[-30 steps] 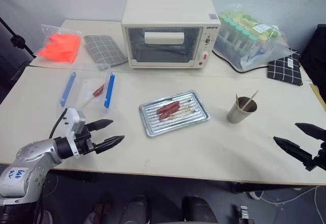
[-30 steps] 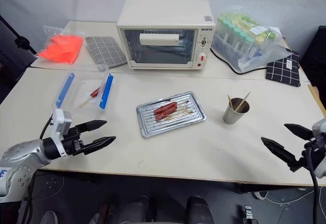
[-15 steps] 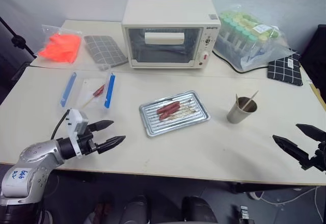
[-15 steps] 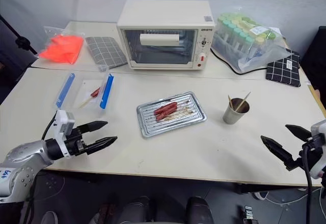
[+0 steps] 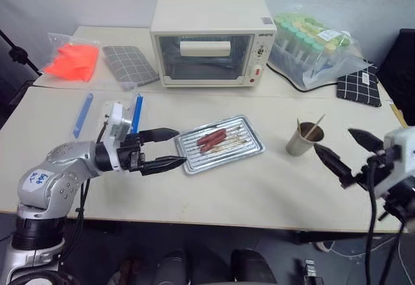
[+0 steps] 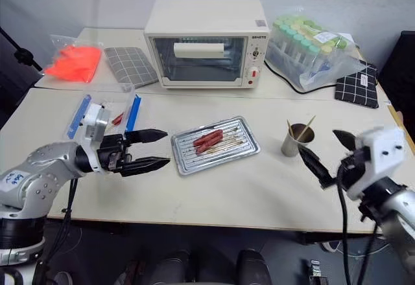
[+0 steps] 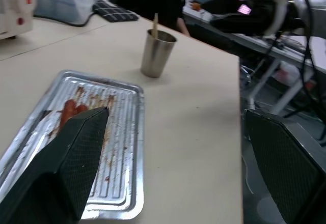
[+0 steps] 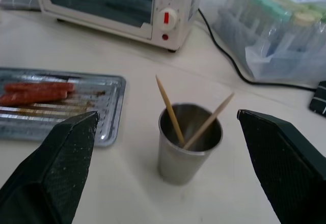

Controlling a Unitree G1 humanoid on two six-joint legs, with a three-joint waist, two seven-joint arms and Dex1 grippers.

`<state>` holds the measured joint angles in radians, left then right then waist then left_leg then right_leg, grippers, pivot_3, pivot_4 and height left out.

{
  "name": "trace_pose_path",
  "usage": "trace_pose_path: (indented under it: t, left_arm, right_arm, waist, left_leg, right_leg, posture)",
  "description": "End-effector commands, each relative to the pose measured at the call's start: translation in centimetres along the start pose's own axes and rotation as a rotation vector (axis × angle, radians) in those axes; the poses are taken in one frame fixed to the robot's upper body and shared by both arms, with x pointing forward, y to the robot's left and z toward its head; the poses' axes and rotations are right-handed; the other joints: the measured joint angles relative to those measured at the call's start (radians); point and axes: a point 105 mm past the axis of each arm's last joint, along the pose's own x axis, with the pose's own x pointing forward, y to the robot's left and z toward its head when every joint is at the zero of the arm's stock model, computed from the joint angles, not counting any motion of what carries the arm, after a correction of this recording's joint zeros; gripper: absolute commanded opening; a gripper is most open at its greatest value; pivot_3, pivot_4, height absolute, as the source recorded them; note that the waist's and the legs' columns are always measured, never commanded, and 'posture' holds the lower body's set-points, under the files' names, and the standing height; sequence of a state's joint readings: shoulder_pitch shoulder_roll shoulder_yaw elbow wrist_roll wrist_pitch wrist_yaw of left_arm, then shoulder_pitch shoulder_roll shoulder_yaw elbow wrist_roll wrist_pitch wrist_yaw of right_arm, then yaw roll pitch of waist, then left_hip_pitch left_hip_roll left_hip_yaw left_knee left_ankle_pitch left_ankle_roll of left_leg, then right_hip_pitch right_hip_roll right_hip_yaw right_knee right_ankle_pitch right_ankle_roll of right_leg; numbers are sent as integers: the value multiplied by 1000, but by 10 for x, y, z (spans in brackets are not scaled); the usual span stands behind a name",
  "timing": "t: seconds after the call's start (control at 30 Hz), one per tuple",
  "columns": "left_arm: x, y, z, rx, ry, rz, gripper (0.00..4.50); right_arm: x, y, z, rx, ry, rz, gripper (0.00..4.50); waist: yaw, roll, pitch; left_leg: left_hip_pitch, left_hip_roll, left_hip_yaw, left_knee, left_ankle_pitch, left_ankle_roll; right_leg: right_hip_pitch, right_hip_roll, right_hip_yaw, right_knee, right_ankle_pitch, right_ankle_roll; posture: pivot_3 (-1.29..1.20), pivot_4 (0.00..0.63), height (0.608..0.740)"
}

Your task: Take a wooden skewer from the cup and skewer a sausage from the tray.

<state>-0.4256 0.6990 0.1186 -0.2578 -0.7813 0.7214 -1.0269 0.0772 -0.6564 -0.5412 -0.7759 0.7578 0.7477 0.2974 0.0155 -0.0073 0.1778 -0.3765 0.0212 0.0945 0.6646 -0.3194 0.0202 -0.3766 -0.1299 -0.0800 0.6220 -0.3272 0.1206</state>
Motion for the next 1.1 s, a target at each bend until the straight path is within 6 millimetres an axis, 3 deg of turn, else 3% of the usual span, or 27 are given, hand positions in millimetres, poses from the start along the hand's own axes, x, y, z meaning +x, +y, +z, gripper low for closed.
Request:
trace_pose_path:
  t: [0.03, 0.17, 0.3, 0.47, 0.57, 0.7, 0.87, 0.97, 1.1]
  left_arm:
    - [9, -1, 8, 19, -17, -55, 4479]
    - [15, 2, 10, 31, -20, -69, 4479]
    - [12, 1, 8, 30, -12, -65, 4479]
    - [9, 0, 6, 37, -4, -43, 4500]
    - [8, 1, 7, 46, -6, -30, 4500]
    - [6, 2, 7, 53, -7, -12, 4500]
    - [6, 3, 8, 59, -12, 1, 4500]
    - [7, 3, 8, 62, -17, 5, 4500]
    - [8, 6, 7, 63, -20, 8, 4500]
  right_arm:
    - [13, 2, -2, -9, -7, -30, 4500]
    - [39, 0, -14, -9, 4, -50, 4500]
    - [51, -6, -22, -18, 9, -67, 4500]
    - [66, -11, -31, -11, 15, -70, 3288]
    - [73, -12, -32, -8, 6, -67, 3288]
    - [77, -10, -33, -6, 0, -59, 2465]
    - [77, -11, -35, 4, -5, -61, 2465]
    - [76, -12, -32, 14, -21, -70, 1876]
    - [75, -11, -31, 12, -23, -67, 505]
  waist:
    - [2, 0, 0]
    - [1, 0, 0]
    - [-4, 0, 0]
    - [-13, -1, 0]
    - [-17, -1, 0]
    - [-18, -1, 1]
    - [-18, -1, 1]
    - [-18, -1, 1]
    - [-18, -1, 1]
  left_leg:
    - [0, 0, 0, 0, 0, 0]
    - [0, 0, 1, 0, 0, 0]
    - [0, 0, 1, 0, 0, 0]
    - [-1, 0, 1, 0, 0, 1]
    - [-1, 0, 1, 0, 0, 1]
    - [-1, 1, 1, 0, 0, 1]
    - [-1, 1, 1, 0, 0, 1]
    - [-1, 1, 1, 0, 0, 1]
    - [-1, 1, 1, 0, 0, 1]
  right_leg:
    - [0, 0, 0, 0, 0, 0]
    - [0, 1, -2, 2, 0, 0]
    - [-1, 1, -3, 3, 0, 0]
    - [-1, 0, -3, 3, 0, 0]
    - [-1, 0, -3, 3, 0, 0]
    - [-1, 0, -3, 3, 0, 0]
    - [-1, 0, -3, 3, 0, 0]
    - [-1, 0, -3, 3, 0, 0]
    - [-1, 0, -3, 3, 0, 0]
  posture:
    - [0, 150, 740]
    - [0, 150, 740]
    - [0, 150, 740]
    - [0, 150, 740]
    - [0, 150, 740]
    - [0, 150, 740]
    - [0, 150, 740]
    - [0, 150, 740]
    - [0, 150, 740]
